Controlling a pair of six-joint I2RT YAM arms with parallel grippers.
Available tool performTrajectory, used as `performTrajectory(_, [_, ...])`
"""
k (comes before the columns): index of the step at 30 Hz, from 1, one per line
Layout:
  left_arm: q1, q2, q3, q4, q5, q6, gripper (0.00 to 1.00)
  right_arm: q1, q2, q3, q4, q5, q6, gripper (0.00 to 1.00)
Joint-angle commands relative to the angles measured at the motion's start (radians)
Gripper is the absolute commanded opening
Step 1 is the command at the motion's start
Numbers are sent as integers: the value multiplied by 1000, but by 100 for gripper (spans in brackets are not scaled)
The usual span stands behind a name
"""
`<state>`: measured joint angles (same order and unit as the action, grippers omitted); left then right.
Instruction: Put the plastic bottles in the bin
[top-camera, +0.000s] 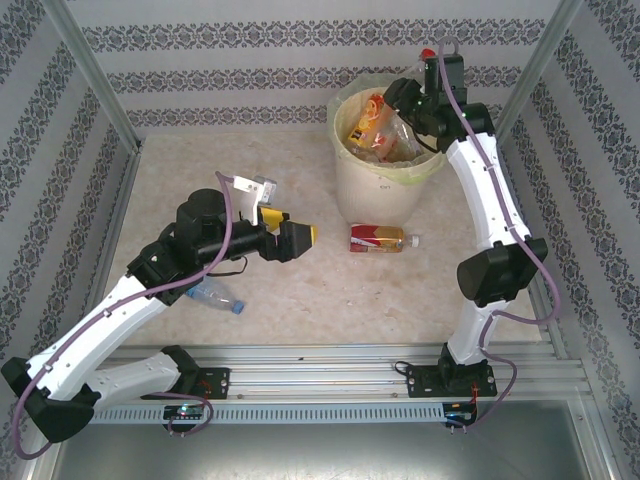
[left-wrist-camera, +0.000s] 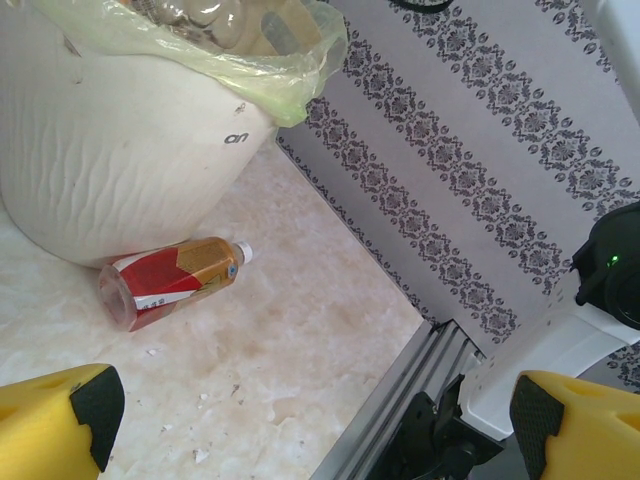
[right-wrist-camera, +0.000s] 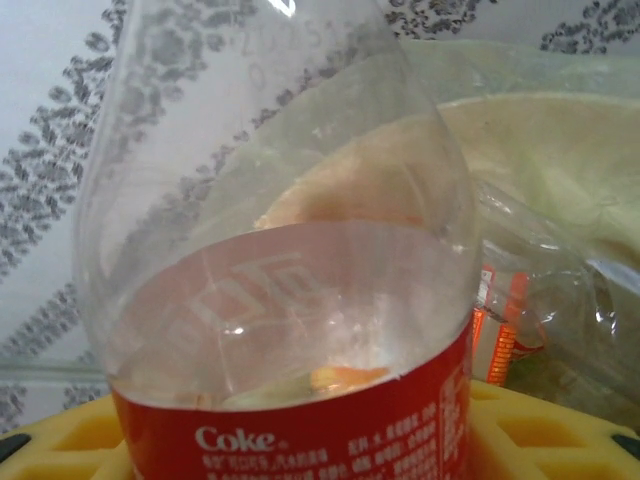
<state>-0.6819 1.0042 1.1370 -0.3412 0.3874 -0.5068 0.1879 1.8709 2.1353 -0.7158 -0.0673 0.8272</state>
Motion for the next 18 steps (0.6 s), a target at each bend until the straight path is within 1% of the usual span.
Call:
performTrajectory(1, [-18, -37, -7, 16, -11, -9, 100, 17, -6, -66, 41, 28, 176, 57])
performTrajectory(6, [-18, -50, -17, 11, -10, -5, 100, 23, -13, -123, 89, 13, 268, 59])
performTrajectory(9, [-18, -53, -24, 11, -12, -5, 100, 23, -36, -188, 162, -12, 308, 59])
performTrajectory(14, [-18, -55, -25, 17, -8, -6, 100, 20, -35, -176, 140, -60, 291, 62])
performTrajectory(18, [-17, -57, -28, 17, -8, -6, 100, 7, -33, -138, 70, -92, 212, 64])
